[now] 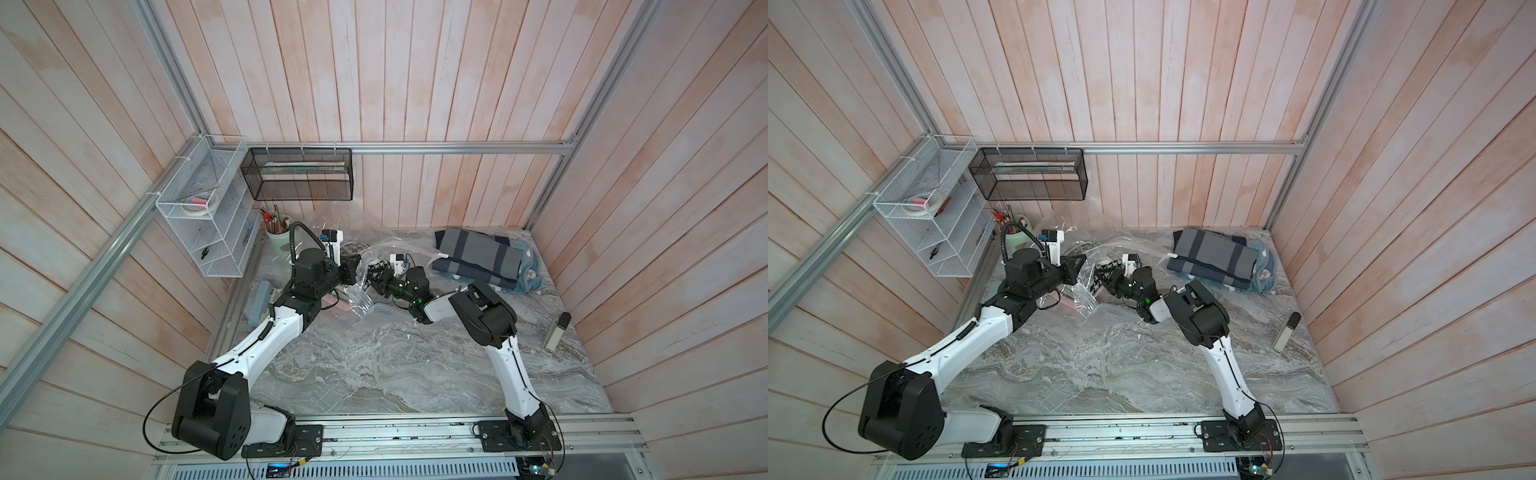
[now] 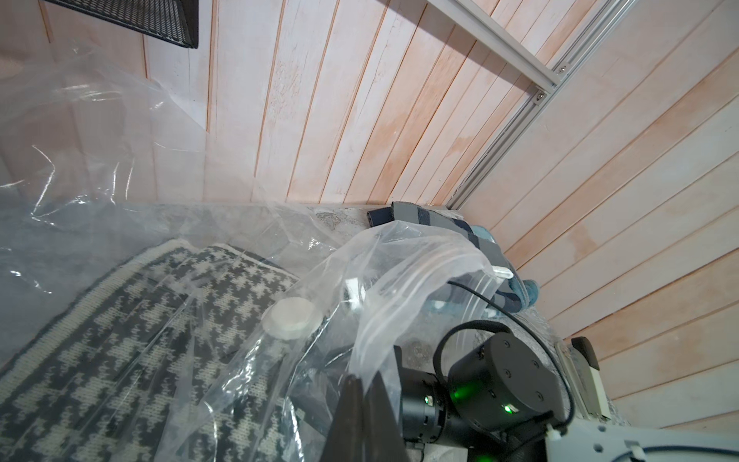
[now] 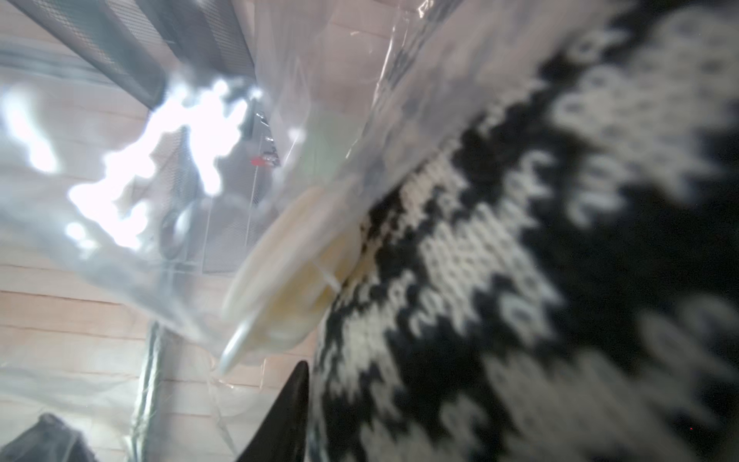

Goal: Take the blanket out of the vacuum bag
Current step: Take out the blanket from the vacuum bag.

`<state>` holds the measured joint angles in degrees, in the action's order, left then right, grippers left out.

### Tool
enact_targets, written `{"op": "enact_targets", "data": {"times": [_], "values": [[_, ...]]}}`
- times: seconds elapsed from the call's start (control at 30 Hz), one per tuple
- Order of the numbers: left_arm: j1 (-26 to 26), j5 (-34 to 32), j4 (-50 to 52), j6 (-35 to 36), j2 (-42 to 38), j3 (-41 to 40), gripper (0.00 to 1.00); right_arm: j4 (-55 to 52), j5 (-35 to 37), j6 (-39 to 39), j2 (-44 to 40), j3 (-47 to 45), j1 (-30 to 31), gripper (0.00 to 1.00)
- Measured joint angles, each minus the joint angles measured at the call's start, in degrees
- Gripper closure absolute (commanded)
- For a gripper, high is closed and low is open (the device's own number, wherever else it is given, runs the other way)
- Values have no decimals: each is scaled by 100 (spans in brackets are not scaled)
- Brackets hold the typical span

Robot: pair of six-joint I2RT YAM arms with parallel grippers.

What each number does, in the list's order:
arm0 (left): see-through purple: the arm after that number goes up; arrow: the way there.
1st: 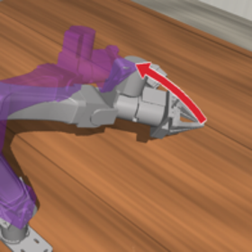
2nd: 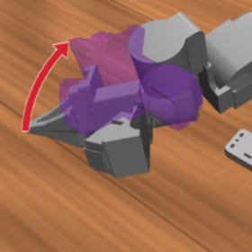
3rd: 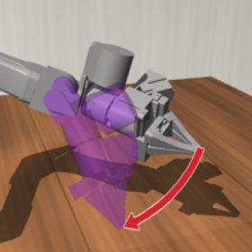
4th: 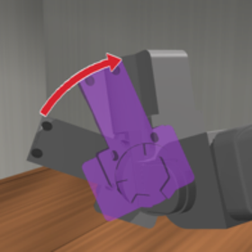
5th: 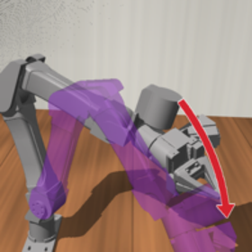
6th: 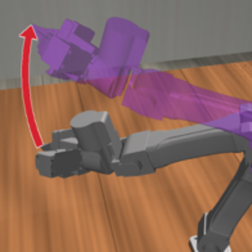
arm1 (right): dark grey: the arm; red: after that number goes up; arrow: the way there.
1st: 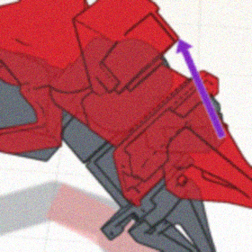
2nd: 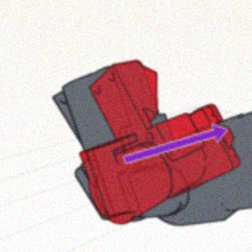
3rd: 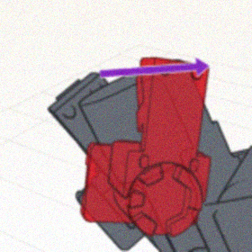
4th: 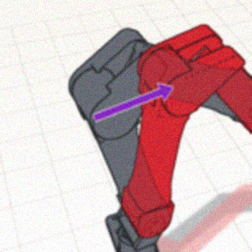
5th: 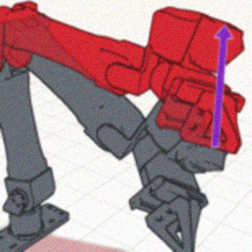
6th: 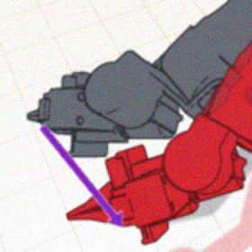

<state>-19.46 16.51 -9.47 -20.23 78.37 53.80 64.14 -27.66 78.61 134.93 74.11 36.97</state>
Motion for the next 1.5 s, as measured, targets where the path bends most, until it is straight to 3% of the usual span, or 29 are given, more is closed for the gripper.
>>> {"op": "enact_targets", "data": {"times": [0.27, 0.63, 1.03, 1.5], "values": [[-33, -74, -61, 50, 46, 0, 100, -197, -37, -72, -61, -101, -4, 100], [31, -348, -643, 225, 651, -46, 100, -669, -76, 66, -1252, -573, -37, 100], [52, -505, -1303, 308, 949, -234, 100, -1010, -98, 363, -1902, -748, -48, 100], [125, -610, -1296, 337, 1078, -278, 100, -1099, -179, 540, -2968, -1690, -313, 100]]}}
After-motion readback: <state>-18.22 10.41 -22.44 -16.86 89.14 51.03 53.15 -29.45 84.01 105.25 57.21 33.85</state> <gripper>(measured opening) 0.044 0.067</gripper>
